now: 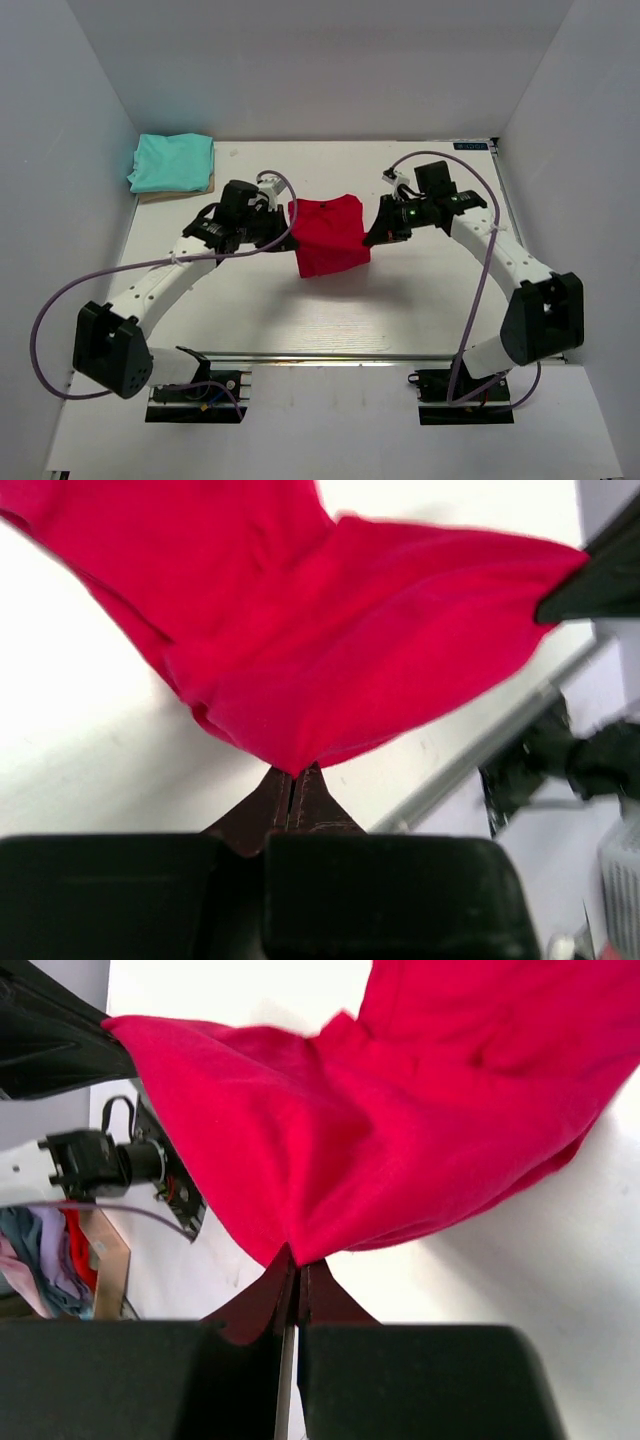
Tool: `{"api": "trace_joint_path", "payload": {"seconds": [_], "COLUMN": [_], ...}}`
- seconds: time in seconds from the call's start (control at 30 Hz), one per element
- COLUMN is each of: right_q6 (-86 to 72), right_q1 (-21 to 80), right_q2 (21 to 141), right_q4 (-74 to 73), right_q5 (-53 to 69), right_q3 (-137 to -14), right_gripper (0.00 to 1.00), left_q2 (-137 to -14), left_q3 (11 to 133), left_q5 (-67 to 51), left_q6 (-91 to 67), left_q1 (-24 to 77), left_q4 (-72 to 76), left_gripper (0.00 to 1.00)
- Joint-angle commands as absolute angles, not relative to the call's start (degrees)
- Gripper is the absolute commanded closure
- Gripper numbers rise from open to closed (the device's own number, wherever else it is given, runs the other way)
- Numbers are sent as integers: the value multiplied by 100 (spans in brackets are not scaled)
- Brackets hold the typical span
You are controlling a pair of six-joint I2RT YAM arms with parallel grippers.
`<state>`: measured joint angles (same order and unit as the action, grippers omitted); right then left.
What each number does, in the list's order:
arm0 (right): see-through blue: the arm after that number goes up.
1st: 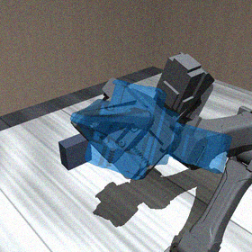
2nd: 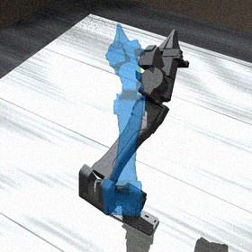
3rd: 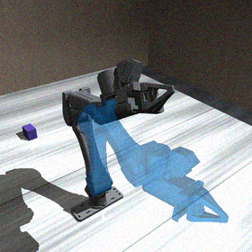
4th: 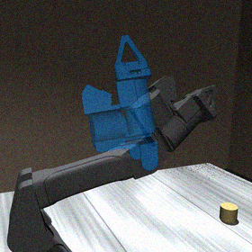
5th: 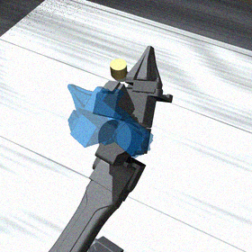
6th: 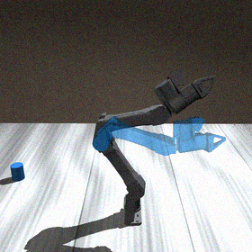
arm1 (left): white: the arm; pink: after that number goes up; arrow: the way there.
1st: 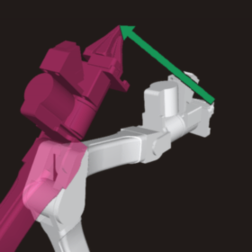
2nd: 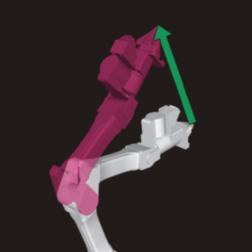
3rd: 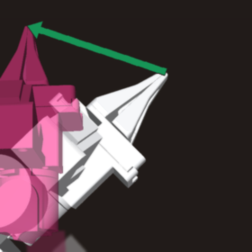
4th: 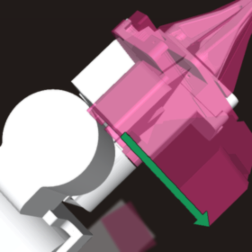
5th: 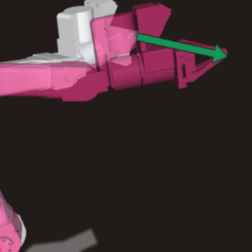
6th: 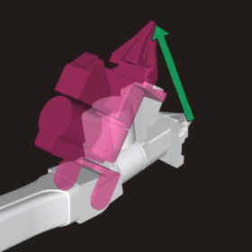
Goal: Fold and stack the t-shirts
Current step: Fold the long partially folded tshirt into a neat square
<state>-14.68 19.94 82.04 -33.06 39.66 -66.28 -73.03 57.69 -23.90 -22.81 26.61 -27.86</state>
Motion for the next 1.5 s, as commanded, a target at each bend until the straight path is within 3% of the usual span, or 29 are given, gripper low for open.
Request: {"api": "trace_joint_path", "payload": {"seconds": [0.0,0.5,1.03,1.07,1.13,1.17,1.2,1.37,1.47], "right_q6": [-1599,-1758,-2127,-2179,-2259,-2328,-2399,-2330,-1978], "right_q1": [1881,1529,1451,1441,1406,1415,1389,1362,1424], "right_q2": [8683,10748,12734,12805,13147,13235,13463,13343,12772], "right_q4": [-3411,-3339,-2841,-2674,-2532,-2523,-2505,-2514,-2602], "right_q5": [4043,4324,3964,4060,4131,4113,4087,3824,3235], "right_q3": [-7136,-9482,-10766,-10828,-10959,-11238,-11328,-11664,-11383], "right_gripper": [100,100,99,87,75,35,10,10,10], "left_q2": [-7707,-9579,-11539,-11627,-11890,-11979,-12119,-12253,-11946], "left_q3": [6257,8103,9438,9509,9676,9772,9965,10661,10381], "left_q5": [-1707,-203,-588,-589,-703,-703,-781,-686,-834], "left_q6": [-2408,-2374,-2355,-2303,-2233,-2232,-2180,-2074,-2074], "left_q1": [2619,2339,2057,2057,2004,2004,2004,2004,2004], "left_q4": [-2584,-3067,-2980,-2875,-2708,-2707,-2707,-3225,-3059], "left_gripper": [100,100,100,90,53,12,1,0,0]}}
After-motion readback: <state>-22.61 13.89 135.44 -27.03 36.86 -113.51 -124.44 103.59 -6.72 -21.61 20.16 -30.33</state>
